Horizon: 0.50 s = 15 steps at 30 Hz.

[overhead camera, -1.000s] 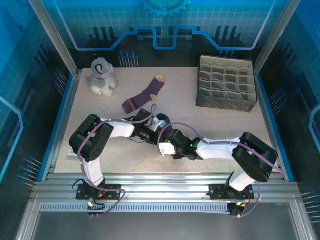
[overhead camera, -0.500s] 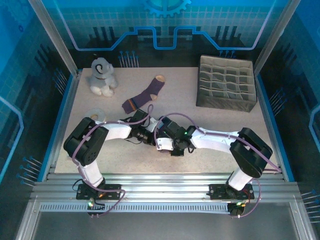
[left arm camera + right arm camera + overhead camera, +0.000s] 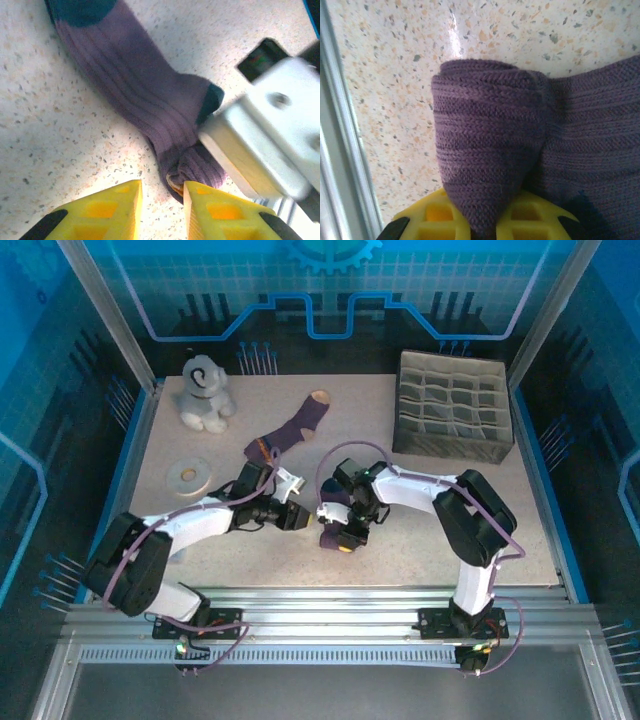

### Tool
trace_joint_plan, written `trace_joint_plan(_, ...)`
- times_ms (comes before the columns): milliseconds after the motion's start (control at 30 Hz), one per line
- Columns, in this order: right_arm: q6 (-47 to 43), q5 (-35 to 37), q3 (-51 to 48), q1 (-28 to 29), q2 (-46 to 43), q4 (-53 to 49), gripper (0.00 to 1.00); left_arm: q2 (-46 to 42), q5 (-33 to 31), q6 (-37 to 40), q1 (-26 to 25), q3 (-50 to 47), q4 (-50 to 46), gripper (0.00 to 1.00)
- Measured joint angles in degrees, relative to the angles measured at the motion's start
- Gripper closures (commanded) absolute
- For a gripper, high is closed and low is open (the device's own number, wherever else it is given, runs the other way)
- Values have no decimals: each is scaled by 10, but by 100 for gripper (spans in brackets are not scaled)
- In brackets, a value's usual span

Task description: Roll the socks

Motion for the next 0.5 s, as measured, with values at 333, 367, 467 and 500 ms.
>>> trace_joint_plan(333,-3,-114,48,-54,75,-79,100,-152,-8,113,-38,-118,107,61)
trace_joint_plan(367,-4,-122,53,-57,82,-87,100,-163,-12,129,-53,-126,118,59)
trace_joint_plan(467,-6,-137,65,-65,97,-106,100,-184,-44,175,-105,-143,143,56)
trace_joint_plan(500,-6,-142,68,-68,103,-113,100,-185,-57,189,-120,-144,149,55)
